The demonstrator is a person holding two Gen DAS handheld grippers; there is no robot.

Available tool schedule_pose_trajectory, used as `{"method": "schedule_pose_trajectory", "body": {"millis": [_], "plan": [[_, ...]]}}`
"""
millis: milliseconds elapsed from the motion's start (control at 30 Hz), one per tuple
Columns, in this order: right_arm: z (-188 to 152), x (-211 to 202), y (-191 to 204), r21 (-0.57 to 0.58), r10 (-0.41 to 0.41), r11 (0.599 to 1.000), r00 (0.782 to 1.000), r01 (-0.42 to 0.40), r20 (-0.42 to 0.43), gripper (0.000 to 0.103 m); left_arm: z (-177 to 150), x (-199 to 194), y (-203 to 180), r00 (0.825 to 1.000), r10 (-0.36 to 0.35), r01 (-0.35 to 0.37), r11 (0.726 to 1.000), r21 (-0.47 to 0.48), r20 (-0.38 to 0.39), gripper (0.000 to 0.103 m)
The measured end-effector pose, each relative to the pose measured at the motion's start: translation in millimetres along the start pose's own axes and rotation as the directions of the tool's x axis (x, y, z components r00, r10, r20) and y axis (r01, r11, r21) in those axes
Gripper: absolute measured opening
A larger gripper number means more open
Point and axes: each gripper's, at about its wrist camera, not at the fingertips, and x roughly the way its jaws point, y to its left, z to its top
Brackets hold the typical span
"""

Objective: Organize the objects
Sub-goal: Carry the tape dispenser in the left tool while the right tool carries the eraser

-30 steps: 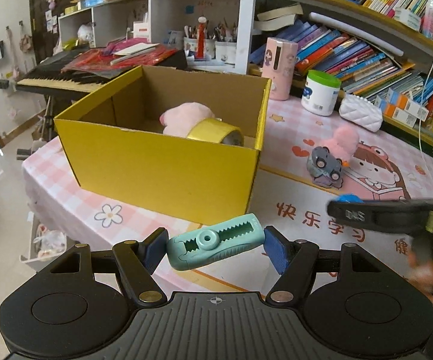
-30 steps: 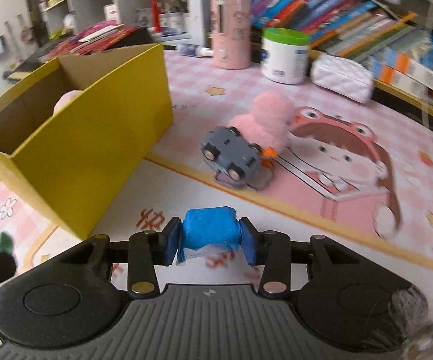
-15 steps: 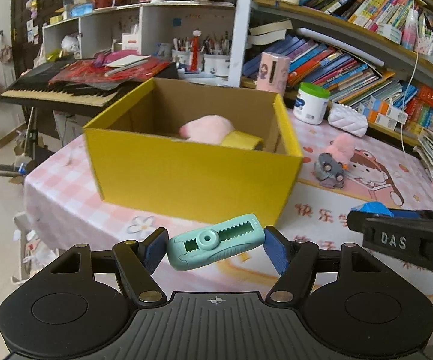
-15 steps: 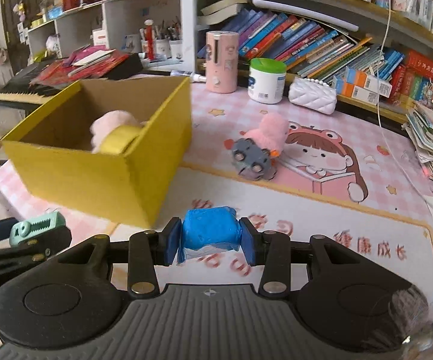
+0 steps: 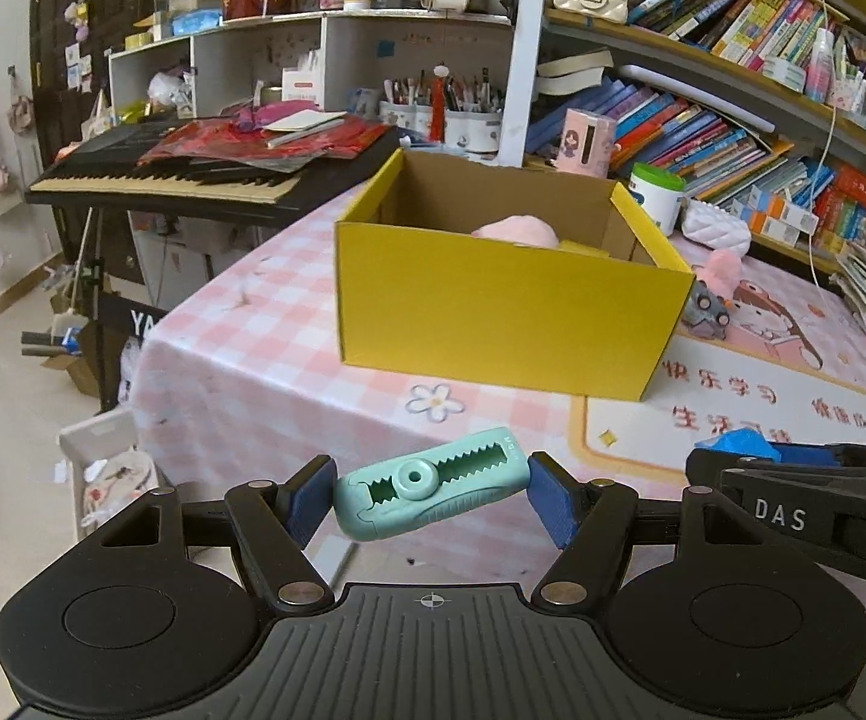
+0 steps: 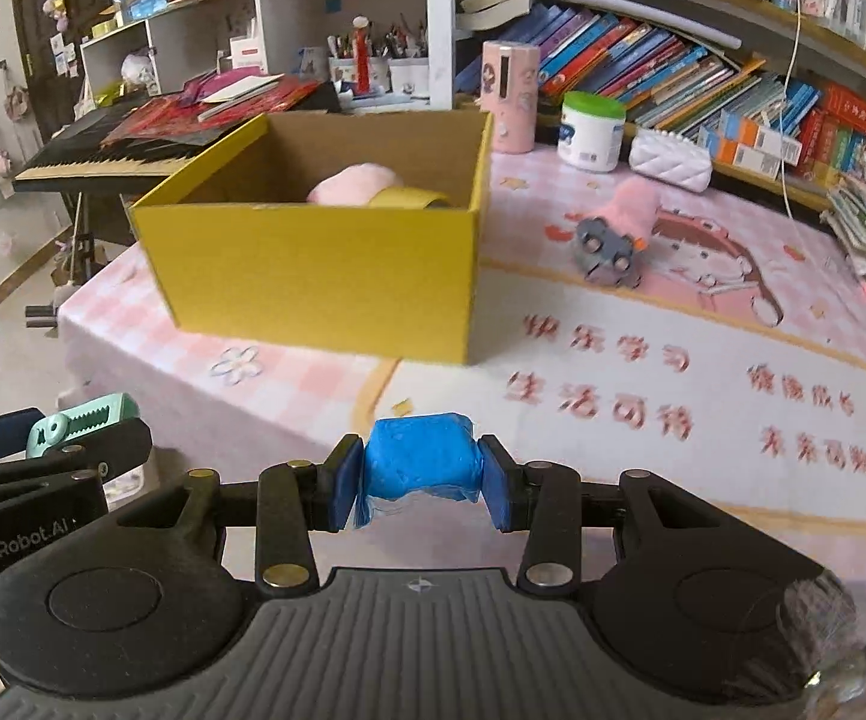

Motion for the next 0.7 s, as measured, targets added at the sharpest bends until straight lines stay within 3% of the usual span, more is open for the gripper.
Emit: {"method": "schedule_pose_trajectory", "body": {"millis": [700], "plan": [[-10.3,-15.6,40.4,-0.04,0.007,0.999,1.0,-0.007,0.004,0.039,-7.0,-23.1,34.1,0.999,-0.023,0.024,1.0,-0.016,0.041,0.069]]}}
